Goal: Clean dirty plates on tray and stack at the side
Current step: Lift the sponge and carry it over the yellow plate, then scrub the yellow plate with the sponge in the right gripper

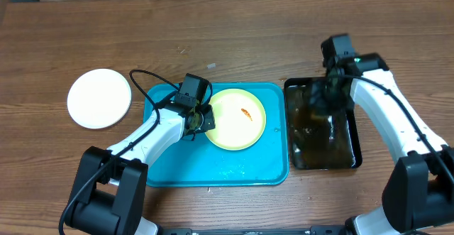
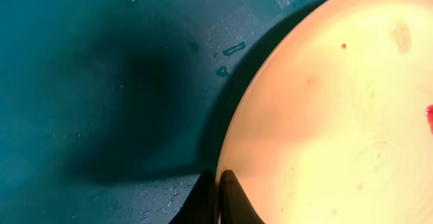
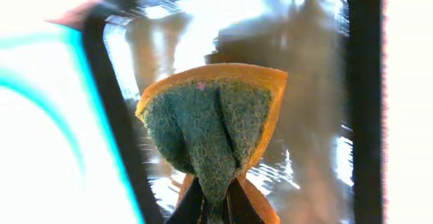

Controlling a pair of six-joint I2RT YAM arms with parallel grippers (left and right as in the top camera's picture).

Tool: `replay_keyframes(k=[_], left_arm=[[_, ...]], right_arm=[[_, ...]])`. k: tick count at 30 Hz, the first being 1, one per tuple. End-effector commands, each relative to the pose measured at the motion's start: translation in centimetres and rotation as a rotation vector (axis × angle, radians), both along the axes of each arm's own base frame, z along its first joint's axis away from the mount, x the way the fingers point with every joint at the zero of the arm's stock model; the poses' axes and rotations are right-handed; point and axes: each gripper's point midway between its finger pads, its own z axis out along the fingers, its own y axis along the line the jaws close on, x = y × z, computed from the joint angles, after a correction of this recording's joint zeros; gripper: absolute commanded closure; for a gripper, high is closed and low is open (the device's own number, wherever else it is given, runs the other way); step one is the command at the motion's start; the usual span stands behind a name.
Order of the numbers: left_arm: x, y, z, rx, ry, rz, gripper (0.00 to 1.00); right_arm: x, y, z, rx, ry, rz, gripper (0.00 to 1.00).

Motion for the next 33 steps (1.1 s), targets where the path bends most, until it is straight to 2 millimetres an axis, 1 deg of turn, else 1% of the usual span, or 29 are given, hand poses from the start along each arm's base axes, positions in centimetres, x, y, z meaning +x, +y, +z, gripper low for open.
replay_keyframes(k=[1,4,5,6,7,9,10,11,14,17,18,24,27,30,33], left_arm=[[0.3,0.1,-0.1,-0.001,-0.001,0.003,0.96],[0.3,0.0,-0.1,-0.001,-0.001,0.003,0.96],[0.3,0.1,-0.1,0.0,-0.001,0.003,0.96],[0.3,0.1,-0.1,0.0,-0.001,0.003,0.96],[0.3,0.1,-0.1,-0.001,-0.001,0.003,0.96],[0.3,0.1,-0.1,-0.001,-0.001,0.003,0.96],[0.3,0.0,-0.1,-0.001,-0.001,0.003,0.96],[0.3,0.1,-0.1,-0.001,-0.001,0.003,0.96],[0.3,0.1,-0.1,-0.001,-0.001,0.003,0.96],[0.3,0.1,-0.1,-0.001,-0.001,0.003,0.96],[0.3,0.1,-0.1,-0.001,-0.001,0.003,0.96],[0.3,0.1,-0.1,0.0,0.0,0.003,0.96],[0.3,0.1,-0.1,0.0,-0.001,0.003,0.96],[0.3,0.1,-0.1,0.0,-0.001,0.003,0.96],[0.3,0.1,-0.1,0.0,-0.001,0.003,0.96]], right_arm=[[0.9,5.5,3.6,0.198,-0.081,0.123,0.96],[0.8,8.7,3.9,0.224,-0.111,0.205,0.96],[0.7,9.5,3.8,0.222,-0.119,0.228,0.96],[0.5,10.8,3.7,0.214,-0.129,0.263,0.96],[0.4,11.5,3.6,0.207,-0.137,0.284,0.96],[0.4,13.1,3.0,0.16,-0.163,0.331,0.96],[0.5,13.5,2.7,0.136,-0.172,0.344,0.96],[0.4,14.3,2.1,0.098,-0.181,0.368,0.96],[0.3,15.6,0.3,0.013,-0.186,0.411,0.96],[0.3,16.6,-2.0,-0.059,-0.18,0.443,0.96],[0.3,16.9,-3.3,-0.093,-0.171,0.455,0.96],[0.7,17.0,-7.4,-0.152,-0.125,0.457,0.96],[0.5,16.8,-9.0,-0.156,-0.094,0.417,0.96],[0.0,17.0,-10.1,-0.137,-0.058,0.381,0.96],[-1.2,18.6,-10.8,-0.041,-0.001,0.403,0.96]])
